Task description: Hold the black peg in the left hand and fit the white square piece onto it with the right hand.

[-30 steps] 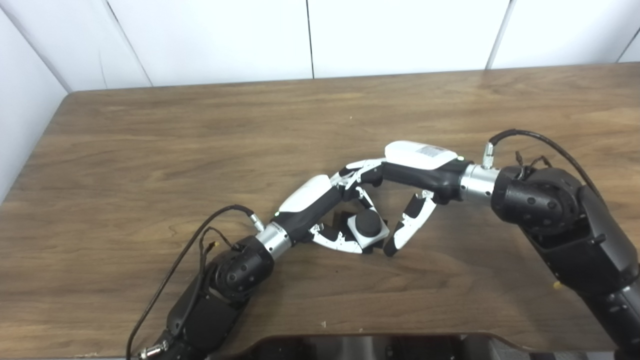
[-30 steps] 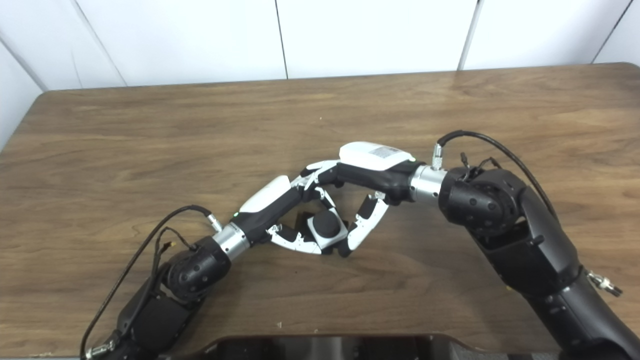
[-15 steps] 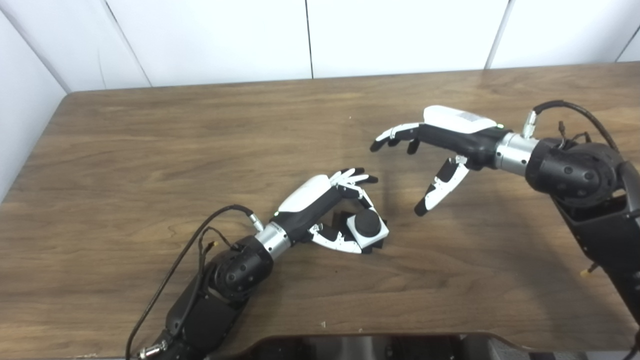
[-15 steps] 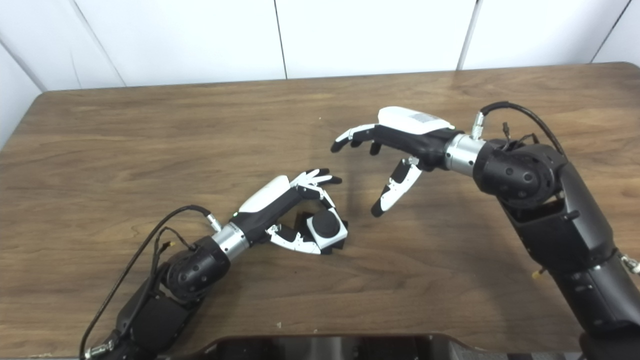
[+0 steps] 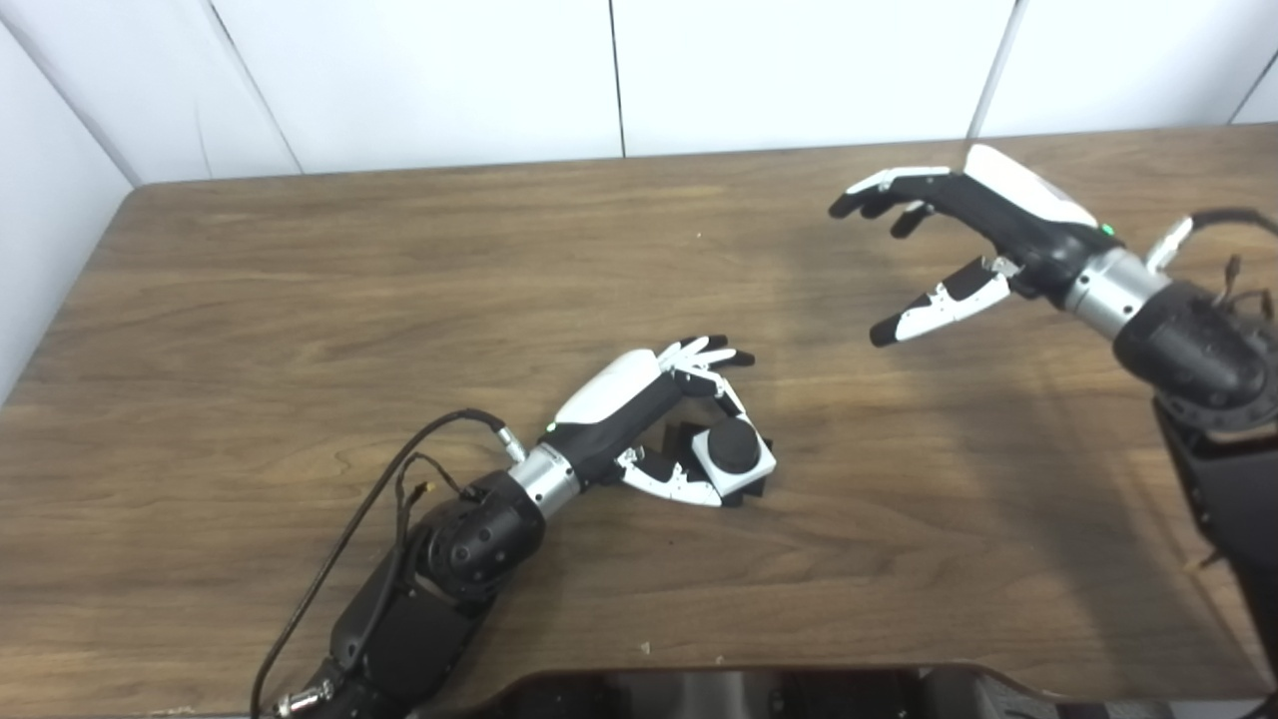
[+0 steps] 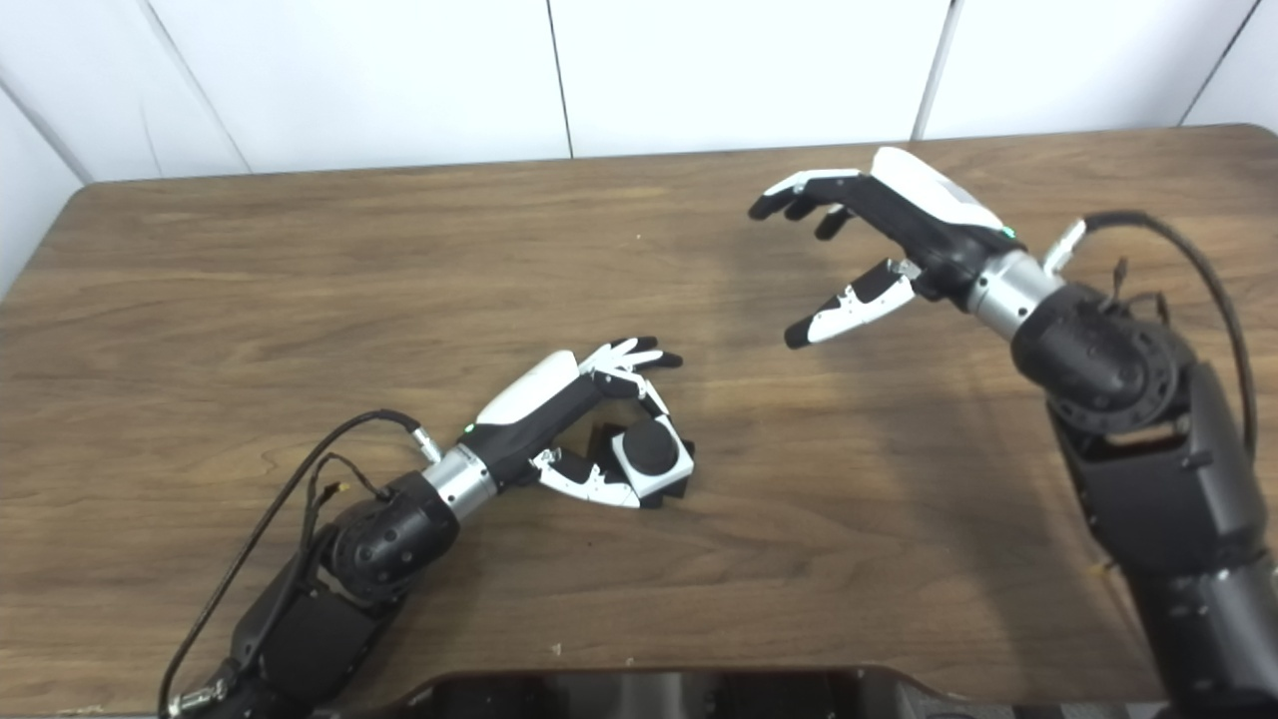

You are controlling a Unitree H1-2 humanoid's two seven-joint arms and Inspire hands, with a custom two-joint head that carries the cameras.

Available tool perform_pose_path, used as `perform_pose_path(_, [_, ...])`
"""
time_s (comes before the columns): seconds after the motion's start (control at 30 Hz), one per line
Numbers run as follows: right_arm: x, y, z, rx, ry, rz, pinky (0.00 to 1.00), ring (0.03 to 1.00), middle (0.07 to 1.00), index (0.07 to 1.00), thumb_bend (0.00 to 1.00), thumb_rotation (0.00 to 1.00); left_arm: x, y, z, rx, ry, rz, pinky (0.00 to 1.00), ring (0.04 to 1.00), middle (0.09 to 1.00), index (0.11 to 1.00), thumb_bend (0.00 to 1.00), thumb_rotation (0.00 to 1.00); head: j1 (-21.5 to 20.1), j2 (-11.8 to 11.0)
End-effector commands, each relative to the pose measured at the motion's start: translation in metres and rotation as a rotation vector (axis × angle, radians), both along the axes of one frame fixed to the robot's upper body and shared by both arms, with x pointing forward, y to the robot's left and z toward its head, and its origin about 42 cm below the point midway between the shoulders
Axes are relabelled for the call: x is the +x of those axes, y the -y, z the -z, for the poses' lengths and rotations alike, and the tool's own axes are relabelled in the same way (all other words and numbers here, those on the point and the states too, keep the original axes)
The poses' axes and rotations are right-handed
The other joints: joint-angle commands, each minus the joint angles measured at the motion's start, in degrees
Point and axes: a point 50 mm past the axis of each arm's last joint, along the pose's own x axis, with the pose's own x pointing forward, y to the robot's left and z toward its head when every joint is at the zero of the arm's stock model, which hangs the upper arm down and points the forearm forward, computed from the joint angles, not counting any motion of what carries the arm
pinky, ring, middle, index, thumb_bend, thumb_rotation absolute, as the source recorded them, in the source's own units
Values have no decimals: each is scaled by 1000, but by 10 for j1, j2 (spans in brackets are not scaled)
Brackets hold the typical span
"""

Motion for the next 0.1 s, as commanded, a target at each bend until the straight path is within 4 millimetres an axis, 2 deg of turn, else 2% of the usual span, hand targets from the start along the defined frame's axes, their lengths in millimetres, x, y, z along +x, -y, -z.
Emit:
perform_pose_path(0.0, [-2, 5, -15, 75, 92, 90, 614, 740, 772, 744, 740, 94, -16, -6, 31, 121, -112, 33, 1000, 1000, 926, 489, 522, 68, -1, 0])
perform_pose_path(0.07, [-8, 9, -6, 121, 82, 150, 623, 747, 783, 749, 734, 77, -17, -7, 30, 118, -118, 31, 1000, 1000, 929, 492, 521, 70, -2, 0])
